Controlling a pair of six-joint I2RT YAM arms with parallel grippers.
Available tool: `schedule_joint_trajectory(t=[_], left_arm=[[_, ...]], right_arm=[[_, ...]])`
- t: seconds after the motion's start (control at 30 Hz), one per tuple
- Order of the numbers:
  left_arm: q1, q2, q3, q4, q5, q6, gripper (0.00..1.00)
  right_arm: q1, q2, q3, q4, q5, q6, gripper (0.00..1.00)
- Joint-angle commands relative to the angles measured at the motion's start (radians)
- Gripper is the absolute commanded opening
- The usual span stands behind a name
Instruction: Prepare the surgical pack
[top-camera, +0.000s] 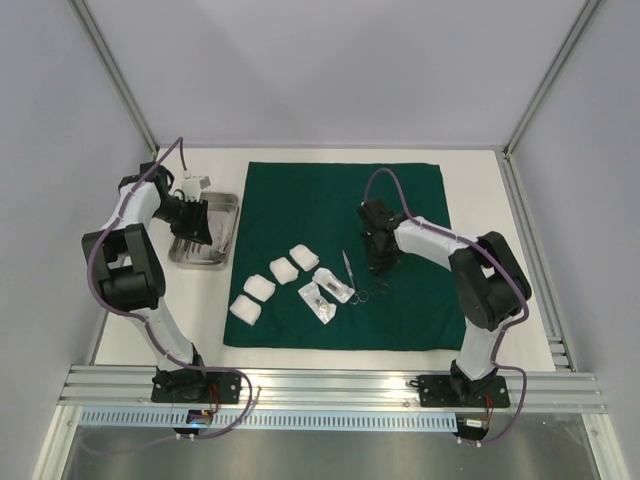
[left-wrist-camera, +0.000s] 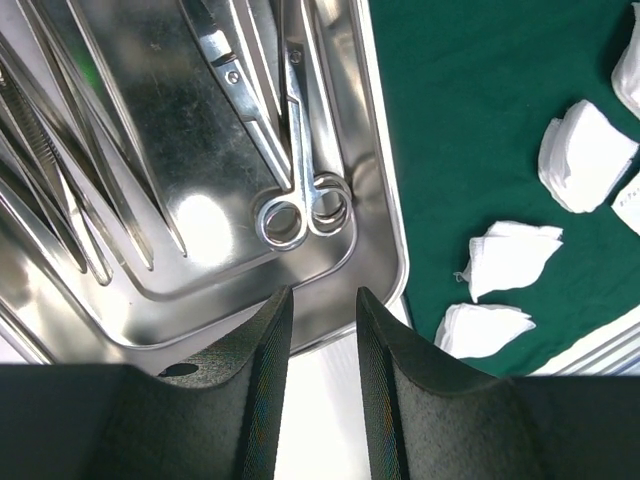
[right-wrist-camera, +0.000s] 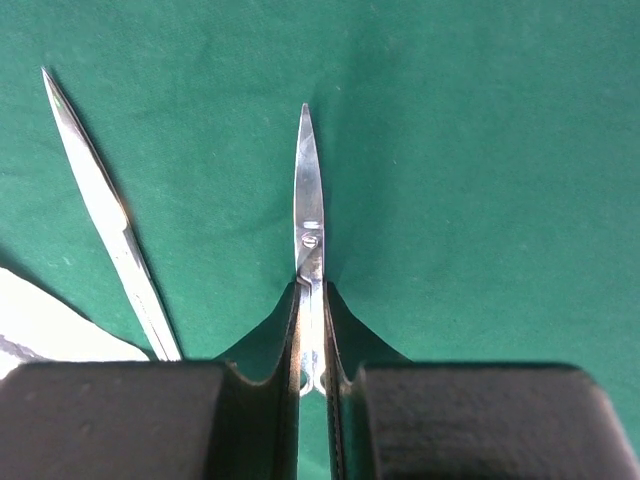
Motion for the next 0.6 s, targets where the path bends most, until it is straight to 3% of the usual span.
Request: schedule_joint_trajectory(t=[0.0,0.33,0.57], left_arm=[[0.004,-0.075,-0.002,-0.023,0.046,0.014,0.4],[-0.015,-0.116,-0.004,-0.053,0.098,0.014,0.39],[-0.096,-0.171,-0.017,-0.089,0.163,0.014,0.39]], right_arm=[[-0.003,-0.074,-0.038,0.063,0.026,0.018,0.0],[-0.003,-0.151,-0.06,0.108,0.058,0.039,0.0],[0.009,-0.218,-0.058,0.142,0.046,0.109,0.01]])
